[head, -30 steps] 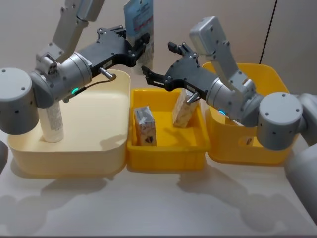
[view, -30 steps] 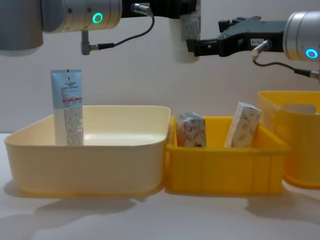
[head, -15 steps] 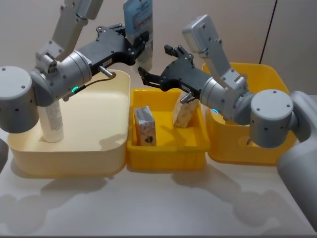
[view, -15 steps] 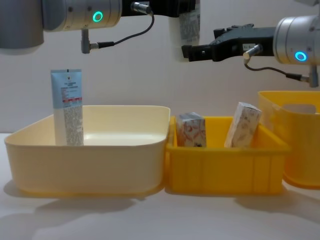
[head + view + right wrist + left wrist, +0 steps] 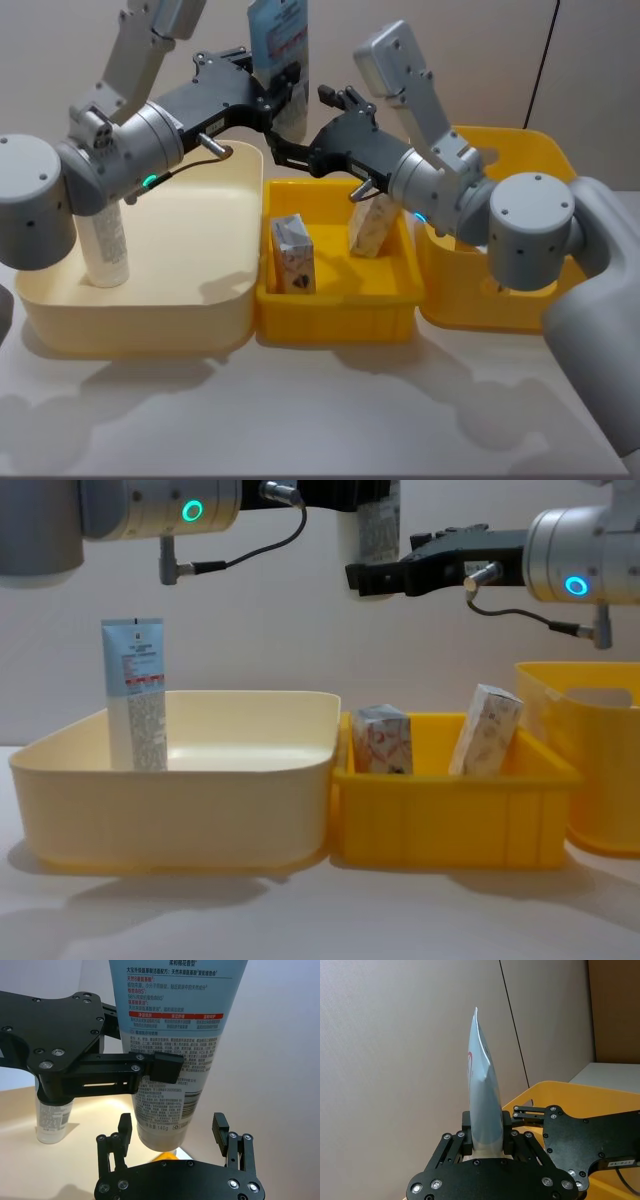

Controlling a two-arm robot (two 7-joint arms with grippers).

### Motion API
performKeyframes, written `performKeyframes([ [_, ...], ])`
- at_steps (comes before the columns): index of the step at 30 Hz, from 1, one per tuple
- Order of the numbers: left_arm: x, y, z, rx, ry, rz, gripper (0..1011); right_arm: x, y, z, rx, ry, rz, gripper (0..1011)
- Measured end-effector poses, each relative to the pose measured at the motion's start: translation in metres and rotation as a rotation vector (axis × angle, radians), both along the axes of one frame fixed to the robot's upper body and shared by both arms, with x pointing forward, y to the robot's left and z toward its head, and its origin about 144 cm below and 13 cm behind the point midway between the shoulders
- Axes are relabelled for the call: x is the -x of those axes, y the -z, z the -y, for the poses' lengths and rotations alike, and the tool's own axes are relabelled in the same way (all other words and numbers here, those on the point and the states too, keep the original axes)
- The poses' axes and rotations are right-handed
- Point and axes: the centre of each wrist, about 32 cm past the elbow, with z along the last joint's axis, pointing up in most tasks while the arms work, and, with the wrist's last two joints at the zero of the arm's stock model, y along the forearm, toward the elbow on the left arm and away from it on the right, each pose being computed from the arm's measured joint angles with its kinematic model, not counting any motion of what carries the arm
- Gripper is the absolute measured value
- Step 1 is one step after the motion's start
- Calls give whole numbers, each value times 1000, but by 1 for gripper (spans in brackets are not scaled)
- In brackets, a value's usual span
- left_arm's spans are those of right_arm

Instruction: Bimanual collaborative sorting of washing and personal care products

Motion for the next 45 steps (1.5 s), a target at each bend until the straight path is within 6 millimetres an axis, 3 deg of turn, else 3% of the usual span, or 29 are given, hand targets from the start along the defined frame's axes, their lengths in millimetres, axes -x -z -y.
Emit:
performKeyframes([
  [40, 10, 2, -3, 4, -2, -1, 317, -8, -5, -23, 2, -40, -44, 1001],
  [45, 10, 2, -3, 4, -3, 0, 317, -8, -6, -25, 1, -42, -44, 919],
])
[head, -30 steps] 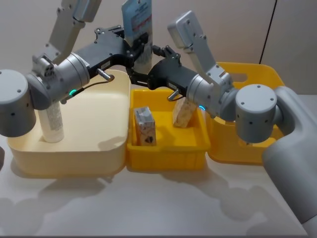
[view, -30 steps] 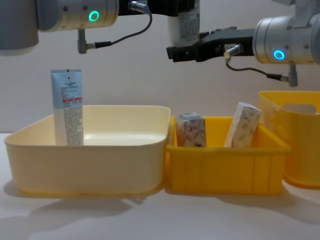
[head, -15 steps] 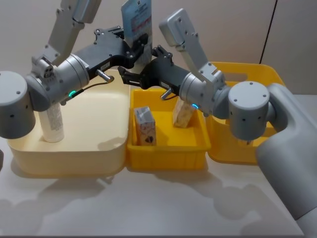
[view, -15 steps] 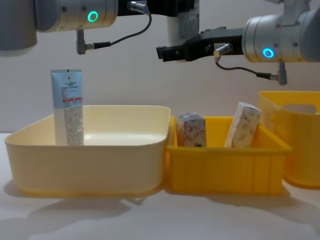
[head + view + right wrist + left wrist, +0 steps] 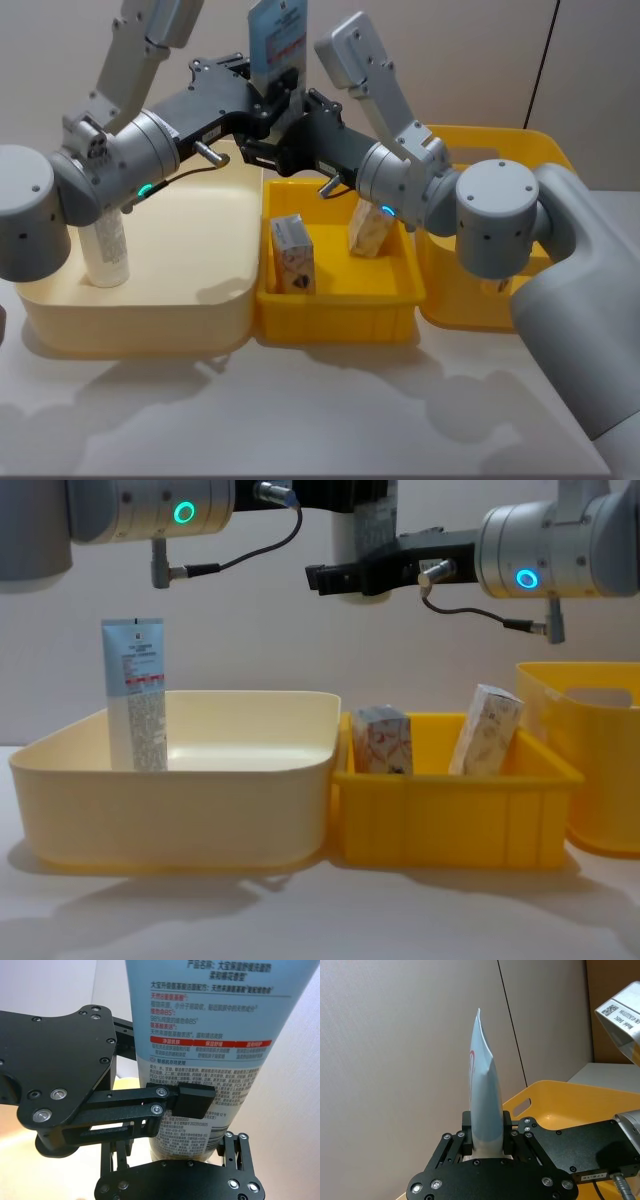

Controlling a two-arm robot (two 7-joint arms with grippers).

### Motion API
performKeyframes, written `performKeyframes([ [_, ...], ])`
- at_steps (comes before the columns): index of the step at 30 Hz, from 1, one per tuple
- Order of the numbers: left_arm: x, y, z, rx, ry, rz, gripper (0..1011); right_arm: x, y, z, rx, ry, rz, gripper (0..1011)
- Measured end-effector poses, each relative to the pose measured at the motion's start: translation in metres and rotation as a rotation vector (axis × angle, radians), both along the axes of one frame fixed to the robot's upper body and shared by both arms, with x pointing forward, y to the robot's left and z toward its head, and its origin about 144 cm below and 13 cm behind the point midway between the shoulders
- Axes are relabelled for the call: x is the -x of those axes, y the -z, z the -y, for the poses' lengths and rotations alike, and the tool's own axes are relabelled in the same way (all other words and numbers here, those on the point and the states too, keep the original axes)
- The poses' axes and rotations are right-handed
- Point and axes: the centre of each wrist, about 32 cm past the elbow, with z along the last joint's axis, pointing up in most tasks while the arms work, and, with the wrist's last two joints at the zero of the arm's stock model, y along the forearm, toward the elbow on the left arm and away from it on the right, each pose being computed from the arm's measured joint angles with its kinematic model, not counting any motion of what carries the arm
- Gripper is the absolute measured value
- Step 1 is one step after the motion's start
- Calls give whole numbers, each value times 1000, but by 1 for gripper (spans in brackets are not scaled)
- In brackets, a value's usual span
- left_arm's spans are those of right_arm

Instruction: Bimanual collaborative sorting of washing and personal care products

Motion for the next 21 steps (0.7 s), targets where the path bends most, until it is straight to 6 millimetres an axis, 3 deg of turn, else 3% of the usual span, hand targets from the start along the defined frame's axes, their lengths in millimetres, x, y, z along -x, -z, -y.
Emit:
performKeyframes([
  [9, 0, 0, 0, 0, -2, 0, 317, 0, -1, -1, -1, -3, 0, 690],
  [21, 1, 0, 0, -1, -1, 0, 316, 0, -1, -2, -2, -5, 1, 665],
])
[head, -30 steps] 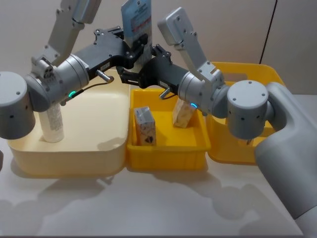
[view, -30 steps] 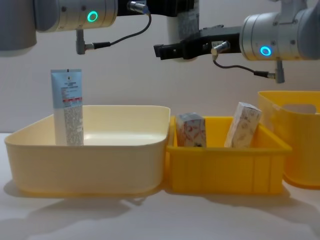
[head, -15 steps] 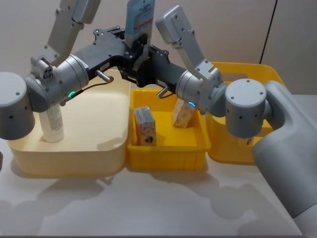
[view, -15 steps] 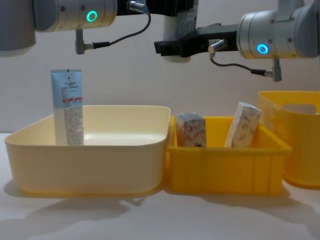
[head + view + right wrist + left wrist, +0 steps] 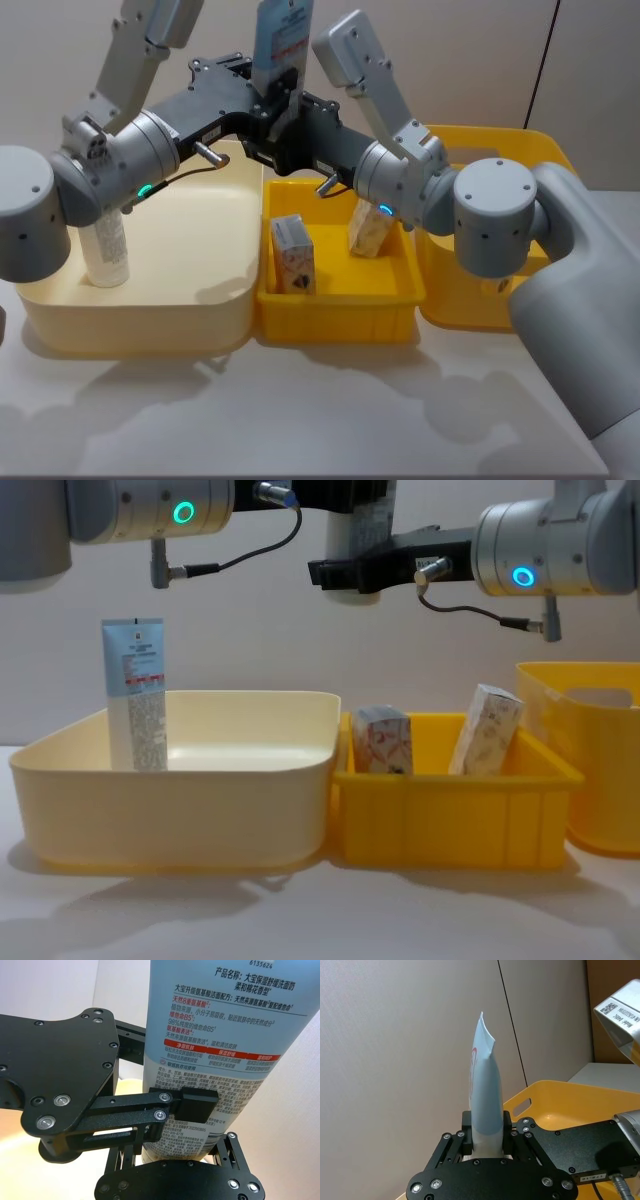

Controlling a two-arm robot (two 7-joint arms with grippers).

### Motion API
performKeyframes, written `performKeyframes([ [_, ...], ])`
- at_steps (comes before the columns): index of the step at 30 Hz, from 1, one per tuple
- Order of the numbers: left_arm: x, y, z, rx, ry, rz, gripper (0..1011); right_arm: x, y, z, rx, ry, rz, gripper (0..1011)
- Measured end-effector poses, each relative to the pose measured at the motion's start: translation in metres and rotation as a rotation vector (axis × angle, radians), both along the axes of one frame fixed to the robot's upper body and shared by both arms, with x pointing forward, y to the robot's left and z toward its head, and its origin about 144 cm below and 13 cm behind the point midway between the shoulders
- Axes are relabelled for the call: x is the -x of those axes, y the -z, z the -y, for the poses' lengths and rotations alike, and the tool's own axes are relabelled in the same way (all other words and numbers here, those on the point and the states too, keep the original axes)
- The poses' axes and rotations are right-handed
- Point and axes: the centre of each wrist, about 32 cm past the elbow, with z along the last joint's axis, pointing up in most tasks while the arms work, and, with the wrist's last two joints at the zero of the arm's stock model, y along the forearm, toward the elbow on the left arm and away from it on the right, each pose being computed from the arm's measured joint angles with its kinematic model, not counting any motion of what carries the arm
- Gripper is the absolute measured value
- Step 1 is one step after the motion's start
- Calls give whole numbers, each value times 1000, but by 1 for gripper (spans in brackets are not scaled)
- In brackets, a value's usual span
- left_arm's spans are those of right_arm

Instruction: Bimanual collaborative sorting of washing and personal care products

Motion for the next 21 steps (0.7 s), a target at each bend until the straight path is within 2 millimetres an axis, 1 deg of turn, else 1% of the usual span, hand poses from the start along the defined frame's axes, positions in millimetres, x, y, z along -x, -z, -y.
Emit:
performKeyframes([
  [21, 0, 0, 0, 0, 1, 0, 317, 0, 0, 0, -1, -1, 1, 665],
])
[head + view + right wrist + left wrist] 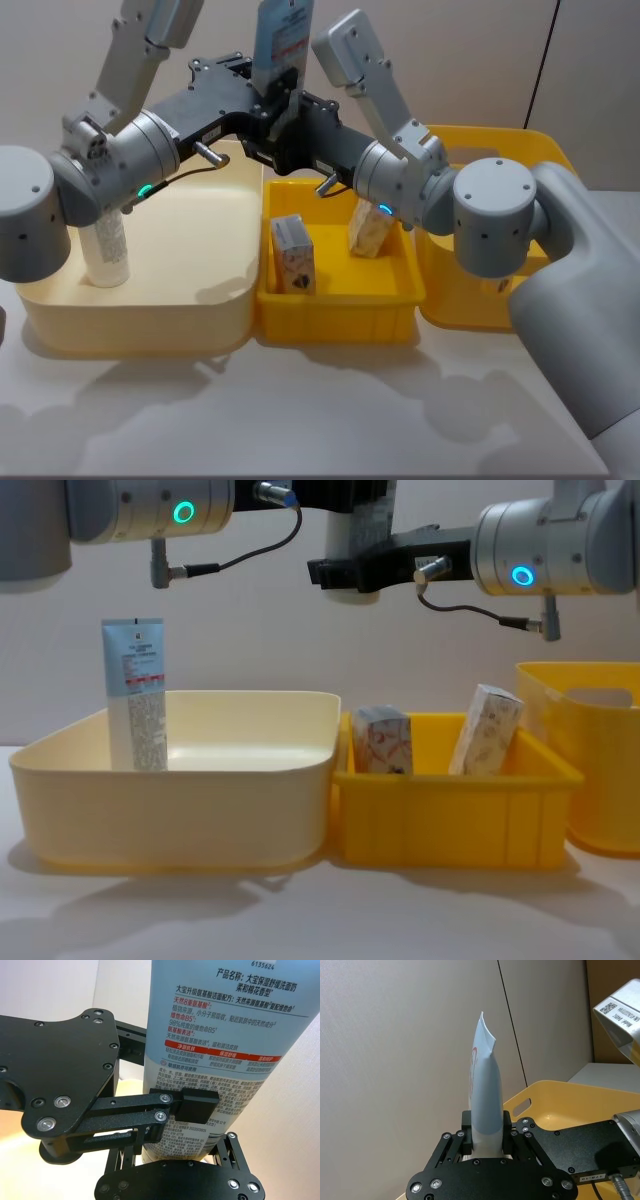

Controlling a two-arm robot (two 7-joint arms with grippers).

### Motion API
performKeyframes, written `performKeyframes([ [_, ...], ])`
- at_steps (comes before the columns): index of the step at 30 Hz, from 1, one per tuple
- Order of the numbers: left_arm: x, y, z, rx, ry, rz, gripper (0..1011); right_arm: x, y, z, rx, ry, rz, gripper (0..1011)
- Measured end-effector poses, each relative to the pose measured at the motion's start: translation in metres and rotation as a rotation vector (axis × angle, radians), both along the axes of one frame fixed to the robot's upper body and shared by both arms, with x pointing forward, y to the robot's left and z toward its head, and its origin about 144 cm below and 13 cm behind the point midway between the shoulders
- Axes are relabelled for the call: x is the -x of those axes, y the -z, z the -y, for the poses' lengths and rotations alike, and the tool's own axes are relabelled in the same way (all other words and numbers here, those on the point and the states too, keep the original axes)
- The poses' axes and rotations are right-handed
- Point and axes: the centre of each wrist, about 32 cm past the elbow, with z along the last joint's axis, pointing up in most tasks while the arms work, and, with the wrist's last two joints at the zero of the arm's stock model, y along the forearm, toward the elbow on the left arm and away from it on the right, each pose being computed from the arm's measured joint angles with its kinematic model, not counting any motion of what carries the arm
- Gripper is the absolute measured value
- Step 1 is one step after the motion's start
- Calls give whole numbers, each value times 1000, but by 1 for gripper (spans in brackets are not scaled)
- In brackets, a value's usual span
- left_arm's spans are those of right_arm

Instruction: Bimanual collaborative sorting of washing and personal care products

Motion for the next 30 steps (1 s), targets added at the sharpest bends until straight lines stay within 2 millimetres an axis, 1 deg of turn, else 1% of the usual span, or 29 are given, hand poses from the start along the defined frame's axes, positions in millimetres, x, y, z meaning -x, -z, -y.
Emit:
performKeyframes([
  [20, 0, 0, 0, 0, 0, 0, 316, 0, 0, 0, 0, 0, 0, 665],
  [22, 0, 0, 0, 0, 0, 0, 339, 0, 0, 0, 0, 0, 0, 665],
  [23, 0, 0, 0, 0, 0, 0, 367, 0, 0, 0, 0, 0, 0, 665],
  [24, 0, 0, 0, 0, 0, 0, 367, 0, 0, 0, 0, -1, 0, 665],
  [25, 0, 0, 0, 0, 0, 0, 444, 0, 0, 0, 0, -1, 1, 665],
  [26, 0, 0, 0, 0, 0, 0, 444, 0, 0, 0, 0, -1, 1, 665],
  [29, 0, 0, 0, 0, 0, 0, 552, 0, 0, 0, 0, -1, 1, 665],
  [30, 0, 0, 0, 0, 0, 0, 552, 0, 0, 0, 0, -1, 1, 665],
])
